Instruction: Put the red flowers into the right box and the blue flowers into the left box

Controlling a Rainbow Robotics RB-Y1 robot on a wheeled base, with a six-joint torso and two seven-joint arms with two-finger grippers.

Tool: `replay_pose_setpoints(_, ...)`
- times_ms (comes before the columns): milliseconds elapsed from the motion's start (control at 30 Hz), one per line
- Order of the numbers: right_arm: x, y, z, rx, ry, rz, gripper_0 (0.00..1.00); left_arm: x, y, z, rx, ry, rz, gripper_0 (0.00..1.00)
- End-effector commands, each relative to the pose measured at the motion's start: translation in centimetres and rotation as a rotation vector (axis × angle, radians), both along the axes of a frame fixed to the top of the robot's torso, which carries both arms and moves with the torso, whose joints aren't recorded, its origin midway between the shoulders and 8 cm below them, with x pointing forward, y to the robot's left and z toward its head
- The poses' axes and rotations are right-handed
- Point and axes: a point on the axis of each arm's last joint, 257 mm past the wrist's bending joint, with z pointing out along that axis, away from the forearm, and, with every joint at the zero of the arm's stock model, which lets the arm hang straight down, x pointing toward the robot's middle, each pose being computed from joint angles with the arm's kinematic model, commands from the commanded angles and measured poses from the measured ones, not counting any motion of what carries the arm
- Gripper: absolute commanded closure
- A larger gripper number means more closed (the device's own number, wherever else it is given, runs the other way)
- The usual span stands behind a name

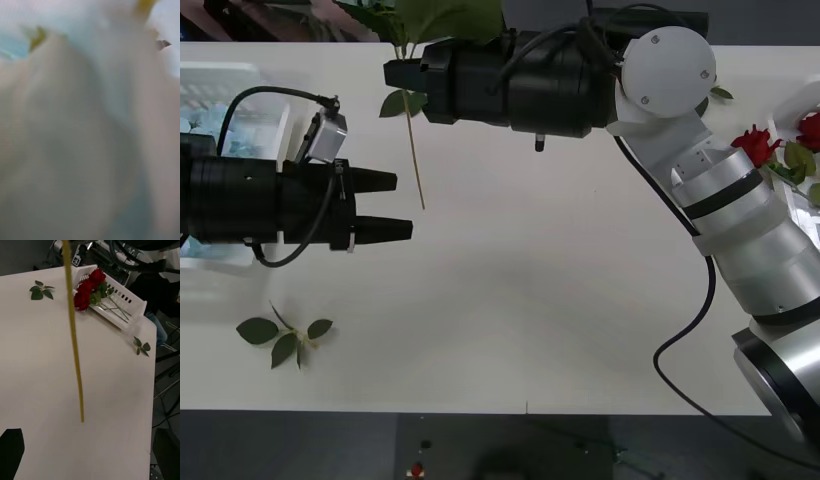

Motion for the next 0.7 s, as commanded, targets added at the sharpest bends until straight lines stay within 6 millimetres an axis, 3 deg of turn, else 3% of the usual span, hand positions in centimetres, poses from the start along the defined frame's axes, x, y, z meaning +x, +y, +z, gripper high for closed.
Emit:
replay_pose_setpoints(33, -0.4, 0.4, 1.3, 0.005, -0.056, 0.004, 1.0, -0.5, -2.2, 3.5, -0.053, -0.082, -0.053, 0.0)
replay_pose_setpoints(200, -0.4, 0.5, 1.1, 0.002, -0.055, 0.005, 1.0, -0.8, -5.2, 5.0, -0.158, -0.074, -0.073, 0.01)
replay_pose_setpoints(233, -0.5, 0.5, 1.2, 0.004, -0.054, 0.006, 1.0, -0.4, -5.5, 5.3, -0.178, -0.079, -0.057, 0.37)
replay_pose_setpoints(300, -0.5, 0.5, 1.2, 0.004, -0.052, 0.006, 1.0, 0.2, -6.0, 5.4, -0.198, -0.088, -0.034, 0.9)
replay_pose_setpoints(333, -0.5, 0.6, 1.2, 0.005, -0.052, 0.007, 1.0, 0.4, -6.1, 5.5, -0.207, -0.091, -0.023, 1.0)
replay_pose_setpoints(700, -0.7, 0.7, 1.1, 0.002, -0.045, 0.011, 1.0, 1.7, -6.7, 5.9, -0.231, -0.119, 0.026, 1.0)
